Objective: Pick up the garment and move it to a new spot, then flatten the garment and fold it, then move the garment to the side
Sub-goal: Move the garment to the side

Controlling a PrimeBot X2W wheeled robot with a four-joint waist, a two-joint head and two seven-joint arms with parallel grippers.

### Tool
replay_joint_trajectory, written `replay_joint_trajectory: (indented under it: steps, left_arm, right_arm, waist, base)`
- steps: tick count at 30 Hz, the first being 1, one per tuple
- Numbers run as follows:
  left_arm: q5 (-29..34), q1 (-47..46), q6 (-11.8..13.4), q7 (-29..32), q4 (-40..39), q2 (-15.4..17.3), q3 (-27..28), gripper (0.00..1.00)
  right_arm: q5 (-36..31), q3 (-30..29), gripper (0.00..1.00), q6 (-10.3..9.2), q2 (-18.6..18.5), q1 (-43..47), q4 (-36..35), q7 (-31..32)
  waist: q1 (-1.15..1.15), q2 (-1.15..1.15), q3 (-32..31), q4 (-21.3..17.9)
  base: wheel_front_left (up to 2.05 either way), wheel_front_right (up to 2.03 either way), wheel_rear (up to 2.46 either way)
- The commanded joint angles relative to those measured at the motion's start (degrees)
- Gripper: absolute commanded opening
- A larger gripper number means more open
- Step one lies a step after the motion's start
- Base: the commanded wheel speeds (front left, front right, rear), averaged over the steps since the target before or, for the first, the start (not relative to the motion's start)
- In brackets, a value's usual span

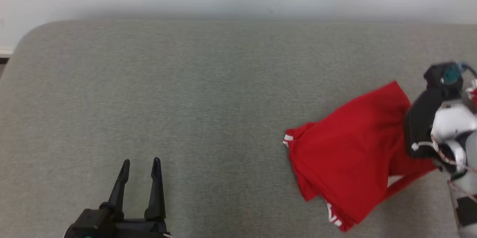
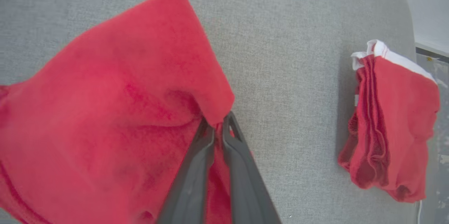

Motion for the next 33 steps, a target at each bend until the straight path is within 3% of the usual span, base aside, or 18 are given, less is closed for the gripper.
replay_joint_trajectory:
  steps: [1, 11, 19, 28, 33]
  left_arm:
    - [0.0, -1.1, 0.2, -0.1, -0.6, 0.0, 0.0, 1.00]
    - [1.3, -5.8, -0.8, -0.1, -1.8, 0.0, 0.4, 1.00]
    - [2.9, -8.0, -1.7, -0.1, -1.7, 0.1, 0.9, 1.00]
    - [6.7, -9.8, -2.9, -0.1, -2.5, 0.0, 1.6, 1.00]
    - [8.9, -11.6, -3.4, -0.1, -6.0, 0.1, 1.0, 1.00]
  right_arm:
    - [0.7, 0.5, 0.00, -0.19, -1.1, -2.7, -0.5, 1.0]
    - [1.1, -1.4, 0.00, -0.18, -2.8, -12.4, -1.6, 4.3]
    - [-0.5, -4.6, 0.00, -0.18, -2.3, -17.1, -2.3, 4.4]
    - [-4.1, -11.1, 0.00, -0.18, -2.7, -20.0, -0.7, 2.6]
    - [-8.6, -17.4, 0.00, -0.19, -3.1, -21.6, 3.0, -2.1]
  waist:
    - [0.00, -0.01, 2.4, -4.5]
    - [0.00, -0.01, 7.7, -13.5]
    - [0.00, -0.01, 11.2, -17.7]
    - [0.00, -0.01, 14.4, -19.4]
    - [0.00, -0.01, 16.5, -18.7]
  base:
    - [0.00, 0.00, 0.00]
    - [0.00, 0.00, 0.00]
    - [0.00, 0.00, 0.00]
    - [0.00, 0.00, 0.00]
    - [0.00, 0.00, 0.00]
